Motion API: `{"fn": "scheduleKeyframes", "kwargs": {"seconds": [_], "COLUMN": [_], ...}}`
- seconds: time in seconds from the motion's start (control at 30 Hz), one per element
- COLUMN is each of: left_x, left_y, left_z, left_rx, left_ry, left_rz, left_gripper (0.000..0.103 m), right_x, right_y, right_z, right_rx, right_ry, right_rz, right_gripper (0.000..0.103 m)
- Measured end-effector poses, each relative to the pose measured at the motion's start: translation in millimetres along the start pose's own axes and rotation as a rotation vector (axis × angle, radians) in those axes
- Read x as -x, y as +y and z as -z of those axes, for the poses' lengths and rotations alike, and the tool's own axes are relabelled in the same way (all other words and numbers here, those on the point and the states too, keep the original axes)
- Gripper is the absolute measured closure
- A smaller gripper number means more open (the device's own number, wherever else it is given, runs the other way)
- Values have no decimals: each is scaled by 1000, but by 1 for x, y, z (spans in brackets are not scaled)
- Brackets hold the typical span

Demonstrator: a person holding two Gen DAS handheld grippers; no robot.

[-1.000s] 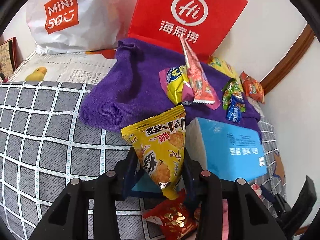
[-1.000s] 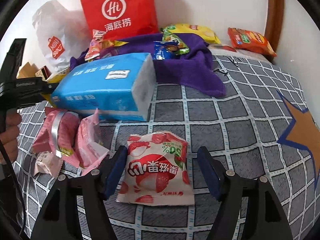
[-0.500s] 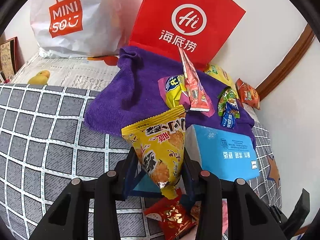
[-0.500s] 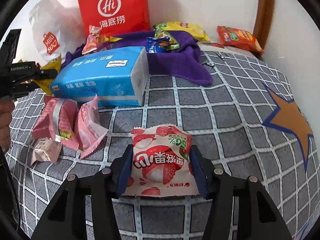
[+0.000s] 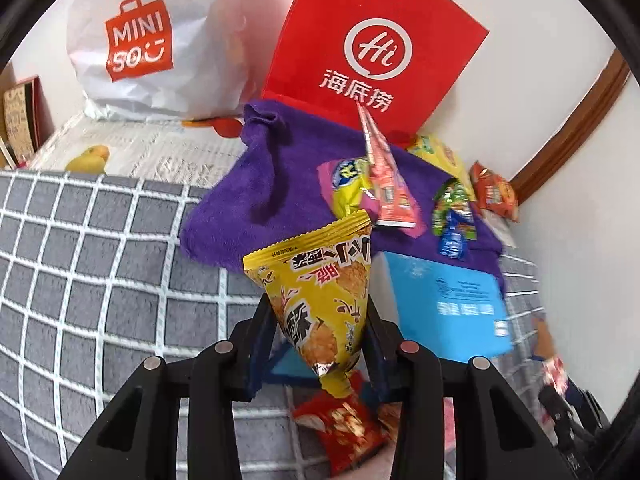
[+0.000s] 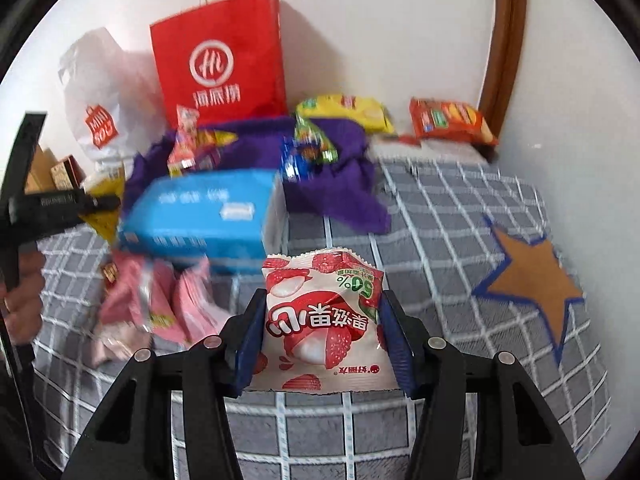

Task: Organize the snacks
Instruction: 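Lift and carry the strawberry packet with the right gripper toward the cloth while the left carries the yellow packet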

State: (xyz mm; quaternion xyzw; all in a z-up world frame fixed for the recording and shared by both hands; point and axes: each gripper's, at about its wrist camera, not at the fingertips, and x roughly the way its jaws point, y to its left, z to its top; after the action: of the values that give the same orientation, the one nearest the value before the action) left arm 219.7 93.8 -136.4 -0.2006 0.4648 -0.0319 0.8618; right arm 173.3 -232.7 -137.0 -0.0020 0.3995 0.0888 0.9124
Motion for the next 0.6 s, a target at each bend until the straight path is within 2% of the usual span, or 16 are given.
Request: {"fn": "scheduleKeyframes", "kwargs": {"seconds": [0.07,0.17,0.3,0.6], "left_x": [11,30,50,79], "left_y": [-1,-8,-10,-13], "left_z": [-1,-5,-15,-55], "left_rx": [8,-16,-11,-19], "left_ry": [1,-9,1,-27], "left_rz": [15,-15,1,-65], "left_gripper": [65,65,65,65], "right_x": [4,5,2,-15], "right_y": [2,6,12,28], "right_z": [-13,-34,-66,-141], "right_rx": [1,-1,-3,-7], "right_ry": [-20,-40,-60,-84], "right_rz": [-6,-27,-68,-138], "right_gripper": [48,48,48,48]}}
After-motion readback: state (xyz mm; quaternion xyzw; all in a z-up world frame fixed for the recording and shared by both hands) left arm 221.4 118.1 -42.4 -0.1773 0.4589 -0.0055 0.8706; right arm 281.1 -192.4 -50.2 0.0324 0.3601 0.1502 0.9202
